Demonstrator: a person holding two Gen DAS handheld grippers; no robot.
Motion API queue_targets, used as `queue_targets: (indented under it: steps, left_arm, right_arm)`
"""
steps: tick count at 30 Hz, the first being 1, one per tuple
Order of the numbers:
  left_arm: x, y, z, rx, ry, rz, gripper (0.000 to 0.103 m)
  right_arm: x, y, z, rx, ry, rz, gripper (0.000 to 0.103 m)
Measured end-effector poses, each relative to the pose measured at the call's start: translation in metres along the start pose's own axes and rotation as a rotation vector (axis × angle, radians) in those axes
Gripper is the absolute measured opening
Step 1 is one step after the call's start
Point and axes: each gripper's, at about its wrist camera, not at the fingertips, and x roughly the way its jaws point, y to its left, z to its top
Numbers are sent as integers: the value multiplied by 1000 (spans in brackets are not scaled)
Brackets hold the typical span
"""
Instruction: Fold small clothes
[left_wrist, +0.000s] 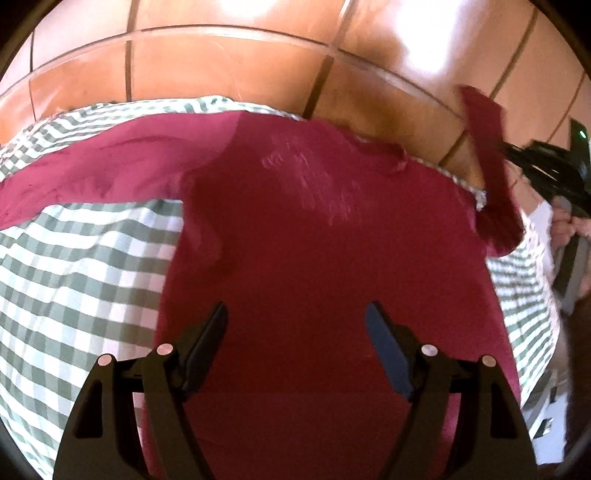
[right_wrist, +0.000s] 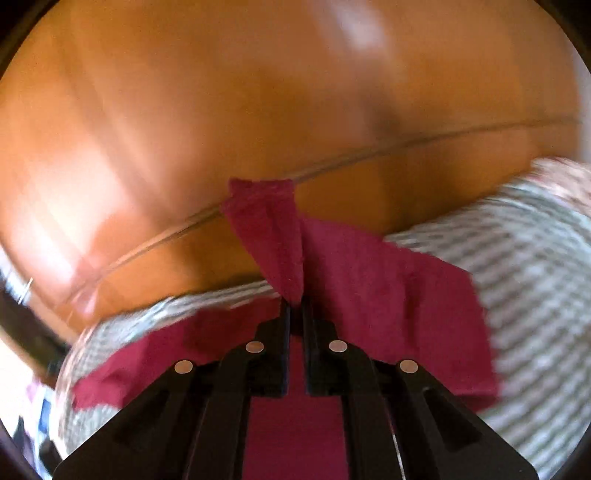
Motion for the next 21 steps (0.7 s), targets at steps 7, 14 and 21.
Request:
queue_targets:
  steps: [7, 14, 21]
  left_arm:
    - [-7, 16, 19, -27, -43, -36, 77]
    - [23, 31, 53, -91, -17, -85, 75]
    - [75, 25, 96, -99, 33, -79, 68]
  right_arm:
    - [48, 116, -35, -106, 144, 247, 63]
    - [4, 45, -55, 76, 100, 160, 71]
    - [-44, -63, -112, 235, 151, -11, 71]
